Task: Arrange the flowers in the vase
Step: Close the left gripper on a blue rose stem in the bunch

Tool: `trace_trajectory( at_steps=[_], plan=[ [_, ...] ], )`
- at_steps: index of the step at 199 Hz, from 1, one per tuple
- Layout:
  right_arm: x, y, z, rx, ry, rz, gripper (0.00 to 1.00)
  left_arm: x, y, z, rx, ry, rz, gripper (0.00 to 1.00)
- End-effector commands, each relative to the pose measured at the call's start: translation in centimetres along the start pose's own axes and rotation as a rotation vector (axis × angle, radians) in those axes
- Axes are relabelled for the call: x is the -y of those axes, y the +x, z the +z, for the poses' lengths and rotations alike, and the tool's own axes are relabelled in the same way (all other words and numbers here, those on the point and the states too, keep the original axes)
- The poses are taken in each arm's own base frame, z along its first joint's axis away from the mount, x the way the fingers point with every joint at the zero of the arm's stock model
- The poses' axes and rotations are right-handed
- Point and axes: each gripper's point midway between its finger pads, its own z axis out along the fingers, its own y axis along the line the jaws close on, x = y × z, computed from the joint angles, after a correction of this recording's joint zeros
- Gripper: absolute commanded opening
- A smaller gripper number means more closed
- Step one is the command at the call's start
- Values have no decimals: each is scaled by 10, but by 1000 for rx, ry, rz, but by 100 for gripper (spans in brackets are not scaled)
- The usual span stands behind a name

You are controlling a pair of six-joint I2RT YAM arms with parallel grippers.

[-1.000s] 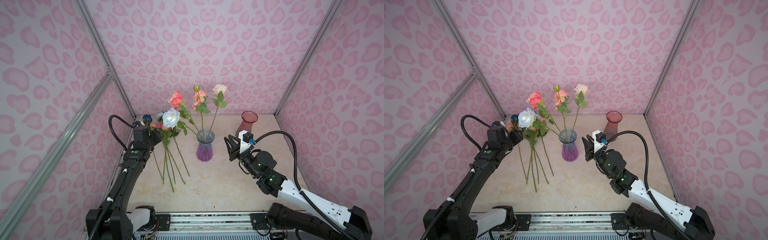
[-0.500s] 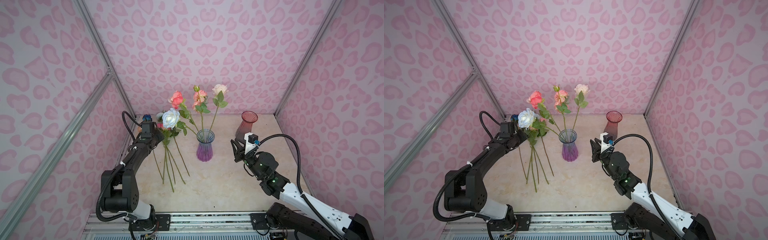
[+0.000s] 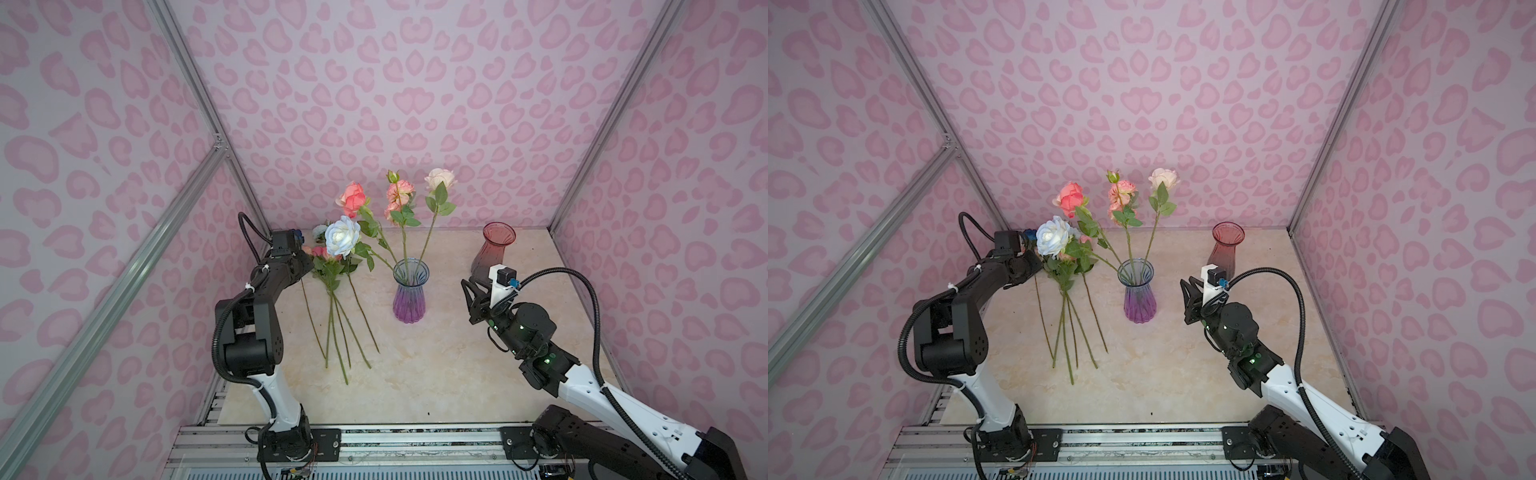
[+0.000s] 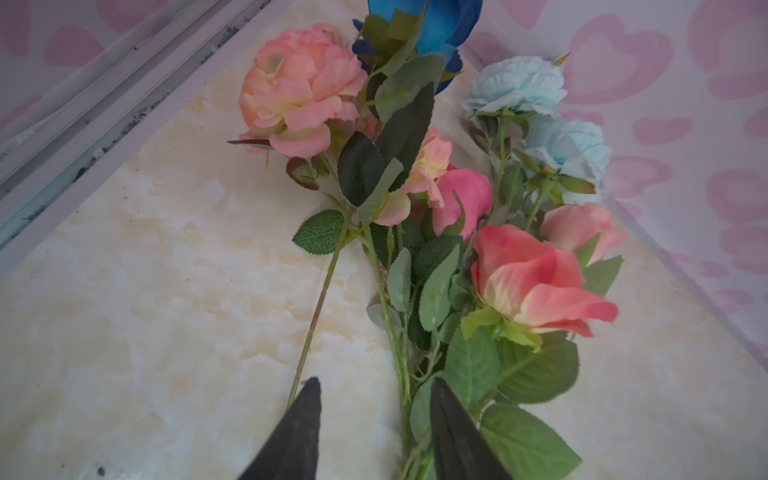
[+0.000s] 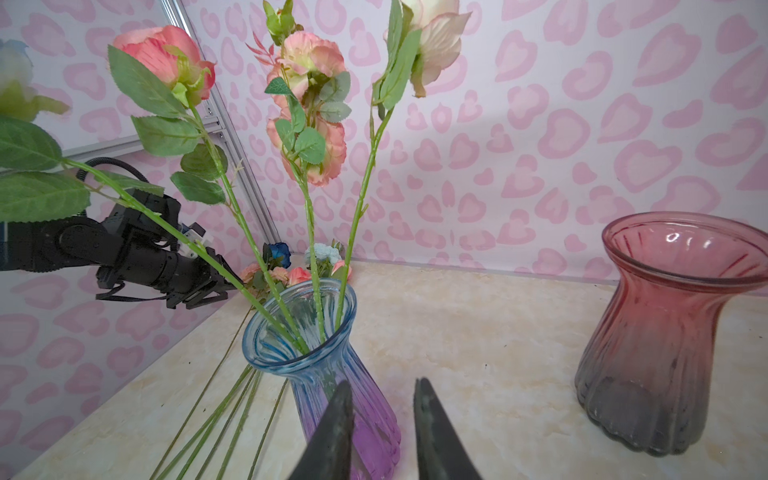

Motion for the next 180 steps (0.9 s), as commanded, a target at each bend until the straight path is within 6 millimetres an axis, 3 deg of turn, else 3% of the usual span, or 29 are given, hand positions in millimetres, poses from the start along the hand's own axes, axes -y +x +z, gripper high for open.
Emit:
trace_trajectory(
  at_steps=[1,57,76,149,180],
  plan=[
    [0,0,-1,2,-6,9,27,-23,10,14,-49,-122,89,44],
    [1,-2,0,1,-4,1,28,-22,6,47,-98,-149,198,39],
    [2,-2,1,-1,-1,-2,28,-22,5,57,-117,-148,201,32],
    [3,-6,0,7,3,-9,28,-22,7,74,-155,-154,179,21],
    [3,-9,-2,16,2,-8,27,-22,7,72,-156,-152,180,10]
  ],
)
